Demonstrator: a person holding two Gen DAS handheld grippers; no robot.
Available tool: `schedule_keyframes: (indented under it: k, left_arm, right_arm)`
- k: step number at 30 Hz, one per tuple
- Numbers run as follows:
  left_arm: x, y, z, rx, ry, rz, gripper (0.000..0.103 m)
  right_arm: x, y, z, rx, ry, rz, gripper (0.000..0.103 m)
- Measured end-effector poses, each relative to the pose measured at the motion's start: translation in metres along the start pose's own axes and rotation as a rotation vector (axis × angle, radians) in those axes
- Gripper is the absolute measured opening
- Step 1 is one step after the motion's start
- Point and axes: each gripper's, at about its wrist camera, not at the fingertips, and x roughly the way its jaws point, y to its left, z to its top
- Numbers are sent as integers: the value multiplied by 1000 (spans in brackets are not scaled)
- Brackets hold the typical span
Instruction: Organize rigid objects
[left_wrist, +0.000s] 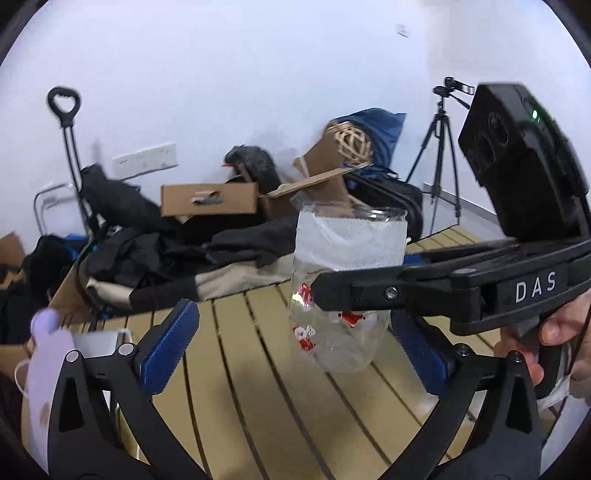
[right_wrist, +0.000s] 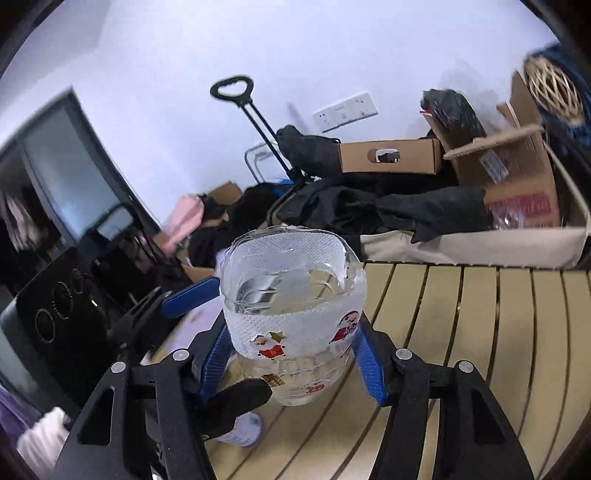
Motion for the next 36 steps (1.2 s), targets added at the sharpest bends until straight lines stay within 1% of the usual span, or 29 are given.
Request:
schedule_keyframes:
  k: [4,5,6,7,8,10,12,13,15,16,17,19,20,21,23,25,26,27,29,31,32,36]
  left_arm:
    - [-3,5,-15,-49,18,37,103]
    - [-9,5,-16,-71,8,50,103]
    - [-15,3,-19,-87,20,56,103]
    - [-24,1,-23,-113,10,89,103]
    - [-33,0,-26,-127,-5,111,103]
    - [-50,-4,-33,-149,-35,132,103]
    - [-59,-5,-42,-170,-47,160,103]
    - [-60,-4,-47,-179,-48,179,103]
    - [-55,-2,-64,-204,-35,257,103]
    - [-51,-1,-73,-219,-23,283,103]
    - [-45,2,-85,-238,-2,280,103]
    - [-35,2,-96,-239,31,307,103]
    - [-30,4,-100,-245,44,317,103]
    - [-28,7,-102,-259,54,328,103]
    - [-29,11,-102,-294,47,328,103]
    - [-33,11,-99,-291,50,337,103]
    - [-36,8,-100,-284,51,341,103]
    - [-41,5,-98,-277,54,349,103]
    - [-53,3,-95,-288,65,338,103]
    - [-68,-2,-93,-304,68,326,103]
    - [-77,-5,-92,-306,70,318,103]
    - [-119,-20,-91,-309,37,333,103]
  right_arm:
    - [12,1,-8,-12,24,-11,65]
    - [13,0,-12,-7,32,-13,65]
    - [13,-1,-14,-5,32,-12,66]
    - [9,-2,-18,2,25,5,66]
    - [6,0,-21,-3,29,-9,66]
    - [2,4,-27,-46,36,-60,66]
    - [8,6,-34,-84,64,-96,66]
    - [14,7,-38,-110,80,-123,66]
    - [30,9,-52,-169,111,-183,66]
    - [36,8,-57,-183,123,-194,66]
    - [42,5,-66,-195,138,-206,66]
    - [47,1,-77,-225,134,-235,66]
    - [49,-5,-83,-217,130,-234,66]
    - [52,-11,-89,-201,132,-234,67]
    - [52,-18,-97,-181,133,-250,68]
    - [49,-21,-99,-148,146,-231,69]
    - [44,-21,-97,-130,145,-219,71]
    - [35,-19,-95,-116,125,-209,77]
    - [13,-10,-91,-106,90,-192,84]
    - [-18,1,-90,-91,75,-186,86]
    - [-27,5,-91,-87,74,-187,87]
    - [-79,22,-106,-102,83,-240,87]
